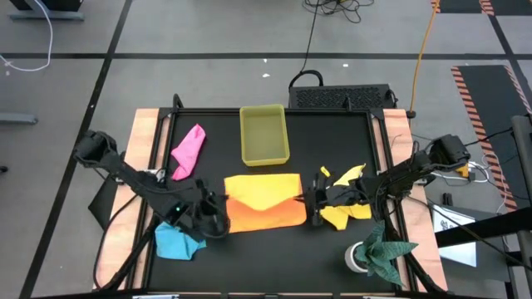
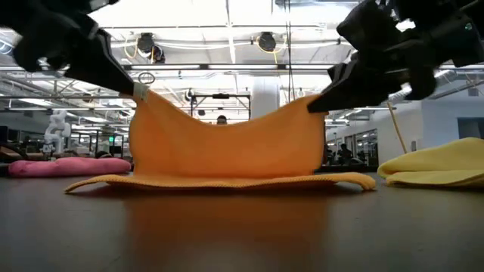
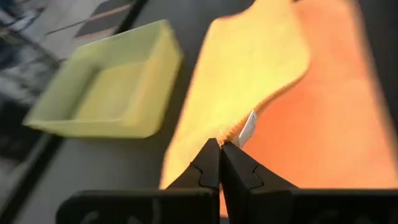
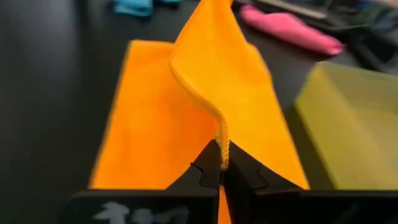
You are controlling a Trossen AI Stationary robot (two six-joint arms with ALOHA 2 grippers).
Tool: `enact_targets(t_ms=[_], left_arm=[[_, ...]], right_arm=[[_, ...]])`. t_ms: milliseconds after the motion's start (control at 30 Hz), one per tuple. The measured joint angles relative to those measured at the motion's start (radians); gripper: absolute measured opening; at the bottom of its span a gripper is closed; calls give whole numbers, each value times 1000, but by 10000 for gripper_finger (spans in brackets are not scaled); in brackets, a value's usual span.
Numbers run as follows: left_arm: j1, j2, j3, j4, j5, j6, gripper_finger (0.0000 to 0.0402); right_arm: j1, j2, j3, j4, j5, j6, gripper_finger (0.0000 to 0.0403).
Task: Fold microfiber towels
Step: Fold the orange towel
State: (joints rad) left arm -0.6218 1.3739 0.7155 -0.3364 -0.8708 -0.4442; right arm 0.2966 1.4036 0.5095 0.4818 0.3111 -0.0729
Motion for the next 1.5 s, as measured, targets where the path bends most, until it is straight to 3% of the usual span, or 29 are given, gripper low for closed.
enact_targets(t_ms=[167,467,667,867,1033,1333,1500], left_arm=[[-55,0,-91,232,35,20,3],[-122,0,-230,457,36,-10,3],[-122,41,-245,506,83,6,5],[-118,173,-222,548,153,20,8],[-118,212,-158,471,191,71,4],[-110,211,65,80,151,84,5],[-102,211,112,20,153,122,5]], right_arm=[[0,0,0,-43,-28,9,0],[0,0,0,-127,-109,9,0],[0,0,-5,-133,-133,7,0],[0,0,-49,-129,-133,9,0],[0,0,-93,-59,-133,35,0],[34,46,-105,33,-131,33,0],[50,110,-105,89,-131,25,0]])
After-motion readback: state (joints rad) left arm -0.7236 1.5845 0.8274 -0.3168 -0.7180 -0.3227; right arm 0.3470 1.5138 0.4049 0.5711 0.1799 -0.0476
